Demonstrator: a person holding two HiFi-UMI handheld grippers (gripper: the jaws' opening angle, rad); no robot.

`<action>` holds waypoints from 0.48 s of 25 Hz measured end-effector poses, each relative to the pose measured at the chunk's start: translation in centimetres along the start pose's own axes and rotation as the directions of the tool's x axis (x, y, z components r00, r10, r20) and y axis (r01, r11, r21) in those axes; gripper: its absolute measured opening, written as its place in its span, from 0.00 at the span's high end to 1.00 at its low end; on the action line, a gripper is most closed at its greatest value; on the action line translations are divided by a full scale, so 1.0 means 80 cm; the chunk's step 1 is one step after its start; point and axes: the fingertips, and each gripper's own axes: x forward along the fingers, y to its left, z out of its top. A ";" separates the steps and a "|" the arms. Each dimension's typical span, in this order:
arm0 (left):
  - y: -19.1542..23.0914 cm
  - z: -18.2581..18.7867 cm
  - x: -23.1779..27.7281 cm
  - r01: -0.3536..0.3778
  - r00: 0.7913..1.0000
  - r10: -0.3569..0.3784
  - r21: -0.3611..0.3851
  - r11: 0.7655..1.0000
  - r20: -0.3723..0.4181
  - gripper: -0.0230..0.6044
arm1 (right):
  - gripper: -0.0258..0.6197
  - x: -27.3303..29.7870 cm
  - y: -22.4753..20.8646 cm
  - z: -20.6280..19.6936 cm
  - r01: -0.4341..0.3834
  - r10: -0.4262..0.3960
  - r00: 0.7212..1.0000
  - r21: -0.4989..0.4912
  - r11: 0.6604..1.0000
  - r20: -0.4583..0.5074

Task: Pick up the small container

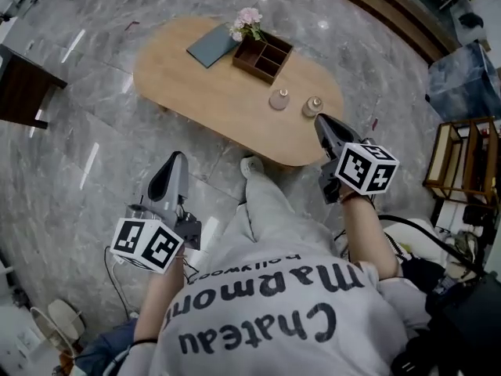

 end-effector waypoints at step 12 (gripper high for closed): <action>0.092 -0.036 0.123 -0.095 0.993 0.094 -0.022 0.995 -0.069 0.94 | 0.94 0.159 -0.071 -0.031 -0.023 0.019 0.994 -0.033 0.999 -0.104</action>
